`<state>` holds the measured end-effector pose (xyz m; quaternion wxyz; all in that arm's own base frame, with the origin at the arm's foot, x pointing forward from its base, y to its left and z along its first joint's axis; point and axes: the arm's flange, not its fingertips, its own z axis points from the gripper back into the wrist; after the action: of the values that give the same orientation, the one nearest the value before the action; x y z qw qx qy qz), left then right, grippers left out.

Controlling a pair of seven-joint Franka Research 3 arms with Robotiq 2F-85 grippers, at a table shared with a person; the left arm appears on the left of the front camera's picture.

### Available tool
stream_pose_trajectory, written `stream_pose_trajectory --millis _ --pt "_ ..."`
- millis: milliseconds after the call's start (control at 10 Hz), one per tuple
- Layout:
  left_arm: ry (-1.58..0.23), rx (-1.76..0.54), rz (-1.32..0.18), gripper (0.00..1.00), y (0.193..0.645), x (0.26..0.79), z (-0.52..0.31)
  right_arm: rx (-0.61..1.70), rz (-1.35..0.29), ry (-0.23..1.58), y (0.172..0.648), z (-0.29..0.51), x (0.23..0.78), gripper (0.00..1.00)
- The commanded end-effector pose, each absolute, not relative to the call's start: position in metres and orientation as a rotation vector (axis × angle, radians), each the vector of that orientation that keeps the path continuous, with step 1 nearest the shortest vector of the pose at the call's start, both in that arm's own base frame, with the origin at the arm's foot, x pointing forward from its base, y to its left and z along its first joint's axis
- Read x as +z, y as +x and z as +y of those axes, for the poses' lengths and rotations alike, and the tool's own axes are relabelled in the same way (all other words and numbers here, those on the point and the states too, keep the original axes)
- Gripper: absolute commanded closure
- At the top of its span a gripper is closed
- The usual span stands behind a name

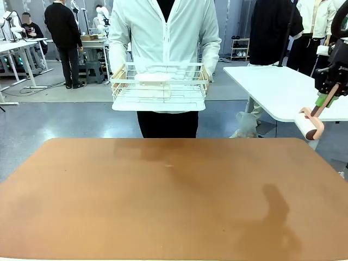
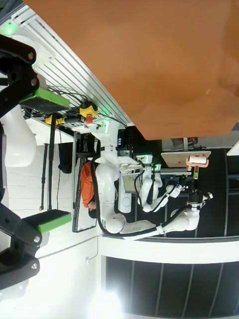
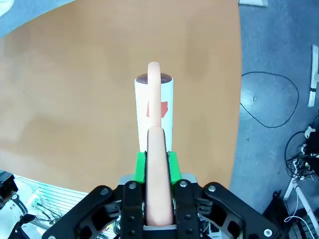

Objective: Clean the table.
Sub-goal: Clean the table with the Lint Roller when the human lifts the Dish drying rack, then place the Lint Roller down when the Dish drying rack is positioned in the middle of the table.

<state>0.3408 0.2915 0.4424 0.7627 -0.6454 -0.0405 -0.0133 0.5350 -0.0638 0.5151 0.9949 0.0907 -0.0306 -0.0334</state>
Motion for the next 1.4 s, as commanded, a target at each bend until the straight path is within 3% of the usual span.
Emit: stream_pose_trajectory --millis 0,1300 --pt "-1.399 -0.024 -0.082 0.00 0.3351 0.4461 0.2926 -0.065 -0.076 0.180 0.5318 -0.0633 0.5188 0.79" --pt "-1.399 -0.024 -0.082 0.00 0.3351 0.4461 0.2926 -0.065 -0.076 0.180 0.5318 -0.0633 0.5188 0.79"
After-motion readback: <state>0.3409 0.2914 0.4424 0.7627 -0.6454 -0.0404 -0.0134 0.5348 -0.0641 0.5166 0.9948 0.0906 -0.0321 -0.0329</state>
